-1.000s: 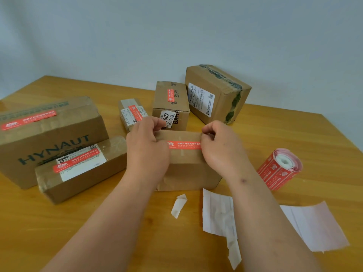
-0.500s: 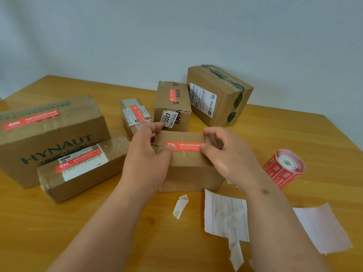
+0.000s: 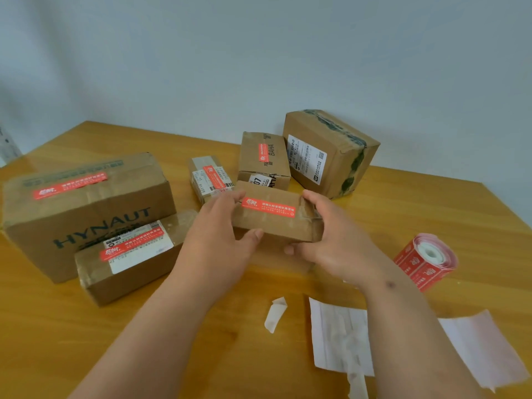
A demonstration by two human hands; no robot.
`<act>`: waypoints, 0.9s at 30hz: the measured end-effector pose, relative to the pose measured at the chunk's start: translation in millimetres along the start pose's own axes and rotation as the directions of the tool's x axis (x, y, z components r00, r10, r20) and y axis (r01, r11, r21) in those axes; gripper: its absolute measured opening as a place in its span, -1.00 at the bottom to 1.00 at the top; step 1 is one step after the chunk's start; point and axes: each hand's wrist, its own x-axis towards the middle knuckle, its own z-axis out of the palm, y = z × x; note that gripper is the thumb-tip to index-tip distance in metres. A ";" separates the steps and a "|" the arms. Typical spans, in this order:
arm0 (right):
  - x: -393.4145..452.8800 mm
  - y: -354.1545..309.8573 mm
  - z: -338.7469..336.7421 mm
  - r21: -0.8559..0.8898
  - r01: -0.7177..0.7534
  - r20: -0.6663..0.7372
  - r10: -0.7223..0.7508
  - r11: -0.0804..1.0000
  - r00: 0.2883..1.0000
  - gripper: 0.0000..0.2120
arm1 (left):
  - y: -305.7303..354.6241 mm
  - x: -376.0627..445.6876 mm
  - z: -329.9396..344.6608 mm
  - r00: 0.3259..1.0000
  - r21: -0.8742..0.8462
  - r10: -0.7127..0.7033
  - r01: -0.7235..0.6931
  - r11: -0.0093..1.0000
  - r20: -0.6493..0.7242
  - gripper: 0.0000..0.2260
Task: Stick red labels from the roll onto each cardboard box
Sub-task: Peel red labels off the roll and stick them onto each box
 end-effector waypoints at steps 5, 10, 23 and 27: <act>28.1 -4.8 11.9 -0.005 0.056 0.031 -0.056 0.998 0.998 -0.25 | -9.2 14.3 1.5 0.996 0.176 -0.029 0.043 0.984 -0.081 -0.51; 56.5 -7.6 30.3 -0.098 0.059 -0.106 -0.069 0.993 0.992 -0.28 | -13.0 32.8 2.2 0.987 0.318 0.013 0.038 0.947 -0.158 -0.54; 90.8 4.7 -11.5 -0.168 -0.103 -0.544 -0.005 0.980 0.839 -0.38 | 14.6 58.2 16.5 0.969 0.276 0.105 -0.040 0.960 -0.226 -0.46; 115.8 17.3 -32.9 -0.157 -0.278 -0.592 0.136 0.948 0.795 -0.25 | 26.6 61.2 30.9 0.972 0.229 0.148 -0.103 0.968 -0.184 -0.54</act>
